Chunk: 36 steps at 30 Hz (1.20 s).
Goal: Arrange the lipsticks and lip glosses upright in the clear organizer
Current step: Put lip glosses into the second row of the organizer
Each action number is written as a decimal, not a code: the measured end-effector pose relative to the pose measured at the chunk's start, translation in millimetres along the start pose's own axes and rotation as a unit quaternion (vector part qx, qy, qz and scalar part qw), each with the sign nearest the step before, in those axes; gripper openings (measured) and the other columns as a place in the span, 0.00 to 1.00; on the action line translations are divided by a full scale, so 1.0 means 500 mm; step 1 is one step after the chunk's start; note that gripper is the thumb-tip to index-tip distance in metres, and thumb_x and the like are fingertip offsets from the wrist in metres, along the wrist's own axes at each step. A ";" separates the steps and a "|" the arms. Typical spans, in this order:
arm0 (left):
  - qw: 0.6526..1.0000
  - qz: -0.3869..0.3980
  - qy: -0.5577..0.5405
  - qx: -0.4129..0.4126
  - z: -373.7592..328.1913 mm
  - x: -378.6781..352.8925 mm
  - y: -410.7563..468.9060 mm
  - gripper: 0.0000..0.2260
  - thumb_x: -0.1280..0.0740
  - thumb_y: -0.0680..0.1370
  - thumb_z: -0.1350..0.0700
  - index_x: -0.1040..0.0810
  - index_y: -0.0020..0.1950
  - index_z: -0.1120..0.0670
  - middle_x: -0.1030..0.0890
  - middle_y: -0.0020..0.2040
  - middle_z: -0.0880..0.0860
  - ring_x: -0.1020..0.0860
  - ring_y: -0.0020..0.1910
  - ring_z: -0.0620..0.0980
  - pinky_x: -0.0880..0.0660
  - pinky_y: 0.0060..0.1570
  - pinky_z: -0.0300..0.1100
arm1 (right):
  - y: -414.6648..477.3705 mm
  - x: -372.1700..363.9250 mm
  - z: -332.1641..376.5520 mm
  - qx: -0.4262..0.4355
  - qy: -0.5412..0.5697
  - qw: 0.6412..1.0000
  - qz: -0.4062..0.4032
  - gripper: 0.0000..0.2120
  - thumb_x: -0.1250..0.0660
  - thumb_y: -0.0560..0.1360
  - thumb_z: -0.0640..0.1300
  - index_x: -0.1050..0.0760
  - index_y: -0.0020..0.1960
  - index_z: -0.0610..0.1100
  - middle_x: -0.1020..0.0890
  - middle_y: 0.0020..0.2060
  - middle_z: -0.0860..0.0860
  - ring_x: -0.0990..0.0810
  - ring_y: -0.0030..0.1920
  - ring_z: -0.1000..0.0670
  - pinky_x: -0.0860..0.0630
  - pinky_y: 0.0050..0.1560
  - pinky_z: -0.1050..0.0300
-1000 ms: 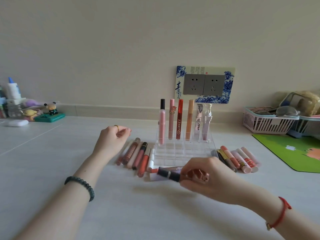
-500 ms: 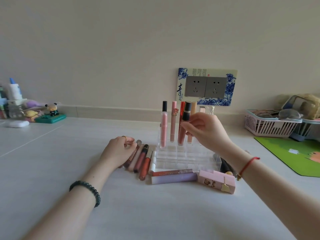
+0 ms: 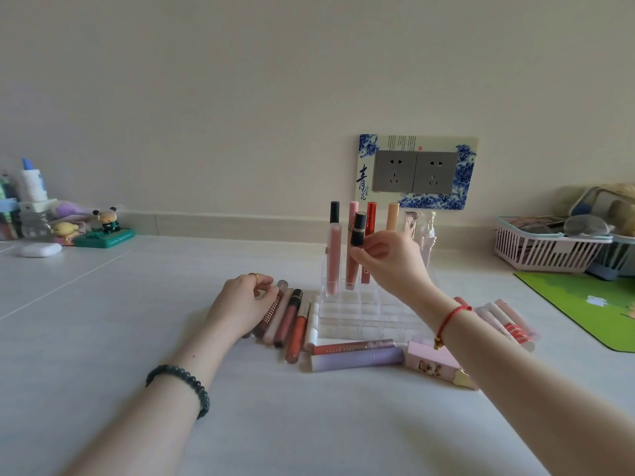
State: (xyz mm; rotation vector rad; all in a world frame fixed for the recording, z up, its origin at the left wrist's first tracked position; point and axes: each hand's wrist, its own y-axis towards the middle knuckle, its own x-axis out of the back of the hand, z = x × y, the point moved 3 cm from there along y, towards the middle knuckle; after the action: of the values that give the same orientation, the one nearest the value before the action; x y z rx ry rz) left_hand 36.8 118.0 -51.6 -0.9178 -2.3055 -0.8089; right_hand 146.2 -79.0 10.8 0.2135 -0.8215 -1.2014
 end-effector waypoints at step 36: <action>0.992 -0.025 -0.118 0.021 -0.002 0.016 0.004 0.12 0.36 0.75 0.52 0.22 0.57 0.52 0.21 0.53 0.50 0.21 0.42 0.46 0.26 0.28 0.34 | -0.064 0.043 -0.013 0.047 -0.074 0.996 0.010 0.08 0.31 0.70 0.43 0.23 0.48 0.45 0.22 0.34 0.55 0.26 0.33 0.58 0.29 0.36 0.69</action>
State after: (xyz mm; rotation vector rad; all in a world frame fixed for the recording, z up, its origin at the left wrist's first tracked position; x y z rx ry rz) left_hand 33.4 121.8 -45.3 -0.9868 -2.5488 -0.7016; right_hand 129.5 -111.9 -1.8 0.1949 -1.0084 -1.1699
